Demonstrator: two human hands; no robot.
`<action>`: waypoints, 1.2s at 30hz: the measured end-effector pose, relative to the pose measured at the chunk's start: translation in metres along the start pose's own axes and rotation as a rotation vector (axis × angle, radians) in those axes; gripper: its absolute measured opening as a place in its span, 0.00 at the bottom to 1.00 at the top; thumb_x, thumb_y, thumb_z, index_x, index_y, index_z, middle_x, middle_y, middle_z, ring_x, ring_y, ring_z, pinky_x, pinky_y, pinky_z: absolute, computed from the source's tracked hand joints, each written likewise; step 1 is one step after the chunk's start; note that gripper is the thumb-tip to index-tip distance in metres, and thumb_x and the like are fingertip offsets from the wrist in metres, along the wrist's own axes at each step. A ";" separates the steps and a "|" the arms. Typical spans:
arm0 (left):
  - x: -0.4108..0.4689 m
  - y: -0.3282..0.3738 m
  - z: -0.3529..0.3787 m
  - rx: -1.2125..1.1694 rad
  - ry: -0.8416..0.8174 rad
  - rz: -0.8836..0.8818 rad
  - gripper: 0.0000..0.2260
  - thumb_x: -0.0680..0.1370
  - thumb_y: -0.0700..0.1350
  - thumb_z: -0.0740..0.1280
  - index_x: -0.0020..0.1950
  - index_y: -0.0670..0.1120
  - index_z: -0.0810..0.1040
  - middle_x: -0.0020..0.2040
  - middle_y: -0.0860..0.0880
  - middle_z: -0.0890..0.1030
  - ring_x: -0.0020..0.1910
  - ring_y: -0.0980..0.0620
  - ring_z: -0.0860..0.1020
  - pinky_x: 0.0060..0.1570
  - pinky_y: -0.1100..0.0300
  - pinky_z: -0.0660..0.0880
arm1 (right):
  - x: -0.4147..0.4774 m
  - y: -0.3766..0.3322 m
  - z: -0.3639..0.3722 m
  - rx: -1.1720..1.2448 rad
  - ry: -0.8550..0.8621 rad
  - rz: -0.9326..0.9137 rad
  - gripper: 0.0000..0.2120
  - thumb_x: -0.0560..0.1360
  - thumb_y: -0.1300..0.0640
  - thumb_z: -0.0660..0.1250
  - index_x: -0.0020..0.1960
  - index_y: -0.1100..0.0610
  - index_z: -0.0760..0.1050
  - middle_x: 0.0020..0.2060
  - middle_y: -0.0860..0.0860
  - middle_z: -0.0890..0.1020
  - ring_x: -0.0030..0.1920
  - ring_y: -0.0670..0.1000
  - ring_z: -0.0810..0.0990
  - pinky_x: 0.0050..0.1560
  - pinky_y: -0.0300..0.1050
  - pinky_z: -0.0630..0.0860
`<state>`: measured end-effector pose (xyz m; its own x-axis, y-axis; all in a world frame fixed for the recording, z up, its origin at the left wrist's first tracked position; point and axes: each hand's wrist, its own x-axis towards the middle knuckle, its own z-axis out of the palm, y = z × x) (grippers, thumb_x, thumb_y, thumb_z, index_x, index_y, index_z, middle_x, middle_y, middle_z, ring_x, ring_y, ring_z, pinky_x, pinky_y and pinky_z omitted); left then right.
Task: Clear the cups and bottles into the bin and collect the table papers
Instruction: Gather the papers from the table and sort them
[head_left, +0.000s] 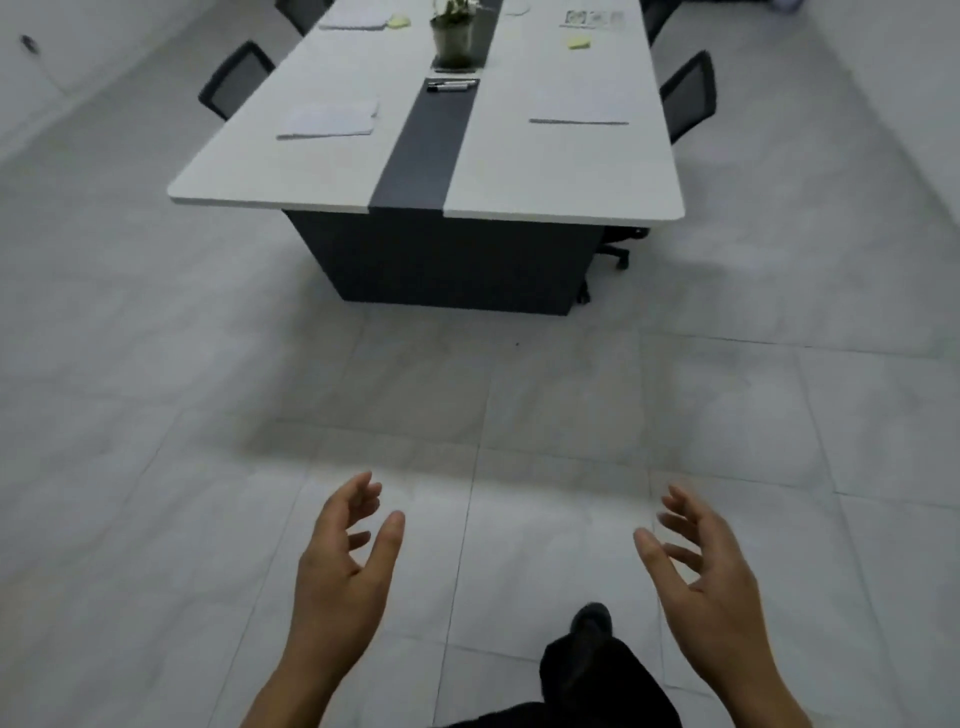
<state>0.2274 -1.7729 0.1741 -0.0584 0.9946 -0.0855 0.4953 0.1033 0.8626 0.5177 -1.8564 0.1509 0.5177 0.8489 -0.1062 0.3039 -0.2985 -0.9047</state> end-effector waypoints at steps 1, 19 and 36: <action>0.010 0.011 0.027 0.004 -0.022 0.003 0.20 0.79 0.46 0.68 0.70 0.52 0.70 0.62 0.59 0.78 0.61 0.62 0.76 0.53 0.67 0.72 | 0.019 0.009 -0.015 -0.001 0.016 0.012 0.23 0.75 0.54 0.71 0.67 0.41 0.69 0.61 0.40 0.77 0.60 0.36 0.76 0.55 0.40 0.75; 0.237 0.213 0.368 -0.015 -0.299 0.050 0.27 0.73 0.56 0.65 0.73 0.54 0.68 0.64 0.57 0.75 0.63 0.62 0.74 0.56 0.64 0.73 | 0.374 0.066 -0.196 -0.043 0.088 0.087 0.28 0.74 0.41 0.64 0.73 0.44 0.67 0.64 0.32 0.71 0.65 0.38 0.73 0.61 0.40 0.74; 0.568 0.461 0.725 0.091 -0.566 0.299 0.24 0.78 0.50 0.68 0.74 0.54 0.68 0.64 0.59 0.76 0.62 0.61 0.76 0.59 0.57 0.76 | 0.781 0.092 -0.379 0.026 0.421 0.315 0.24 0.75 0.44 0.67 0.70 0.42 0.71 0.65 0.43 0.74 0.60 0.49 0.78 0.53 0.39 0.73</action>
<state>1.0507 -1.1543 0.1613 0.5471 0.8285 -0.1195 0.4925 -0.2031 0.8463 1.2526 -1.3862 0.1412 0.8592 0.4690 -0.2044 0.0644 -0.4955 -0.8662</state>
